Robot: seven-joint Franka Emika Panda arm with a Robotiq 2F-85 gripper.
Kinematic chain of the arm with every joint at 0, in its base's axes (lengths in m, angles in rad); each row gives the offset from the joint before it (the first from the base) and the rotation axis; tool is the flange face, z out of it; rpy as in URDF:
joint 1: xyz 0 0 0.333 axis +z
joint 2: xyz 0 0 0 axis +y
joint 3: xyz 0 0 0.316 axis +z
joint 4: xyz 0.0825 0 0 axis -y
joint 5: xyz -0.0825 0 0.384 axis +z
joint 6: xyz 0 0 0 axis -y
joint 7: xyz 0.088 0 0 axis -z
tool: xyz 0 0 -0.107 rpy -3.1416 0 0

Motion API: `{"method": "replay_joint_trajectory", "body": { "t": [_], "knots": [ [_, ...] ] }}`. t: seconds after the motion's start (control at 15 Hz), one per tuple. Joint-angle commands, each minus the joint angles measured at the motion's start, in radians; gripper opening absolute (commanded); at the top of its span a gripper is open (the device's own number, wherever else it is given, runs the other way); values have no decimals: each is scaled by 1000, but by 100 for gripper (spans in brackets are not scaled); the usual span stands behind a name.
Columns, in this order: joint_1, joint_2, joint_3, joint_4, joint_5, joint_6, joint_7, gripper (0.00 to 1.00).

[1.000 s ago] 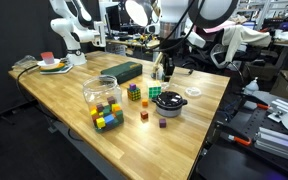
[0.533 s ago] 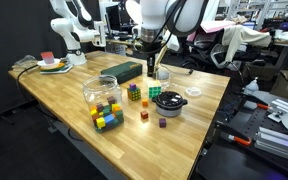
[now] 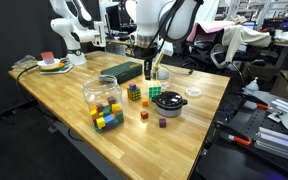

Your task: Pick up the small square box and put them on top of the big square box

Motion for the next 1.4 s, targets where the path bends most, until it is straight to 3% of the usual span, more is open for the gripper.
{"method": "replay_joint_trajectory", "body": {
  "t": [0.0, 0.87, 1.33],
  "knots": [
    [10, 5, -14, -3, 26, -9, -27, 8],
    [-18, 104, -44, 88, 105, -15, -162, 8],
    [-24, 120, -49, 106, 143, -90, -232, 8]
  ]
}}
